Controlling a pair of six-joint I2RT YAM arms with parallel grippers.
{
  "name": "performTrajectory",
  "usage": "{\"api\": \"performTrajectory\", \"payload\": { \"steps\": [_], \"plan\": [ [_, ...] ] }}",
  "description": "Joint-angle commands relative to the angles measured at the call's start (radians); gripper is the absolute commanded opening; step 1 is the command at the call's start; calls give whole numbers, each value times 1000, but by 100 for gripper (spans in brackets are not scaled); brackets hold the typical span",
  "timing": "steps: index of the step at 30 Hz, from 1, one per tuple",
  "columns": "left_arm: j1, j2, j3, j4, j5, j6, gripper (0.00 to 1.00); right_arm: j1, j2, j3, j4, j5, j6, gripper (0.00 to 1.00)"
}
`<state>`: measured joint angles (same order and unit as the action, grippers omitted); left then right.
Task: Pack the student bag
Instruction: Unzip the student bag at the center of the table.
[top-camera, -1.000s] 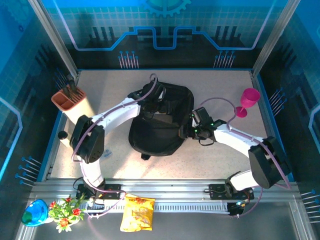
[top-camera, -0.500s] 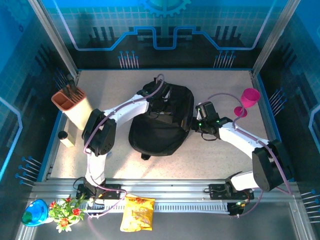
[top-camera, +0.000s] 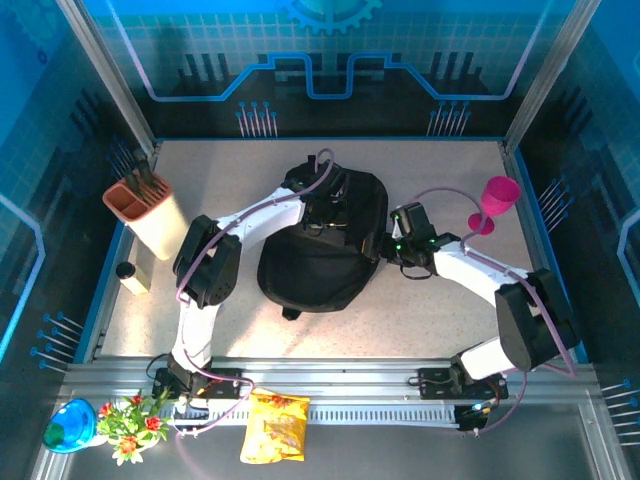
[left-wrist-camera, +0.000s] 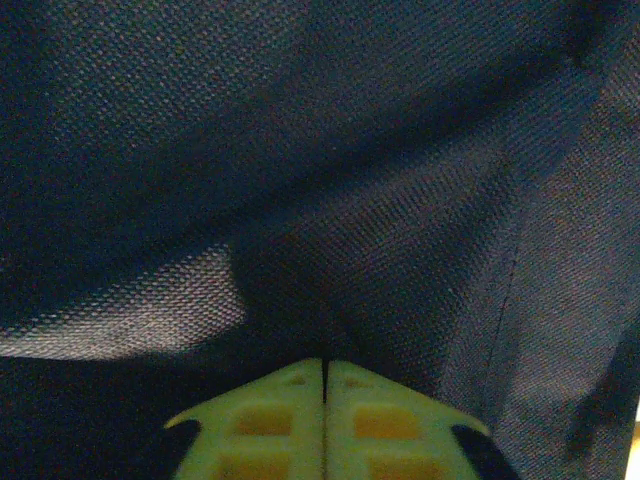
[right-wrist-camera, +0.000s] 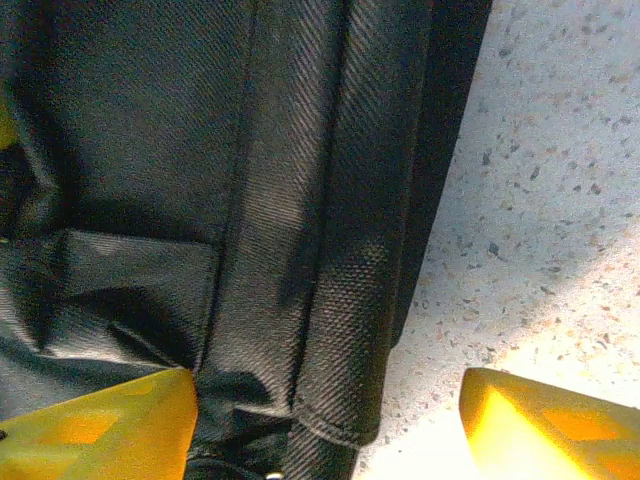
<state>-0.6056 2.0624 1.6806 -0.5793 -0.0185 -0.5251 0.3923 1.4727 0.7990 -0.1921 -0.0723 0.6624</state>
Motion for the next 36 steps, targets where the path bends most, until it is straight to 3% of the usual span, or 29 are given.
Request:
{"api": "performTrajectory", "payload": {
  "steps": [1,10,25,31,36],
  "plan": [
    [-8,-22,11,-26,-38,2,0,-16,54,30,8,-26,28,67],
    [15,-185,-133,-9,-231,34,0,-23,179,127,-90,79,4,58],
    [227,-325,-389,39,-254,-20,0,-99,320,270,-132,147,-68,54],
    [249,-388,-430,18,-252,-42,0,-109,339,337,-183,188,-97,54],
    [250,-477,-469,1,-242,-64,42,-104,214,315,-159,96,-114,61]
  ]
}}
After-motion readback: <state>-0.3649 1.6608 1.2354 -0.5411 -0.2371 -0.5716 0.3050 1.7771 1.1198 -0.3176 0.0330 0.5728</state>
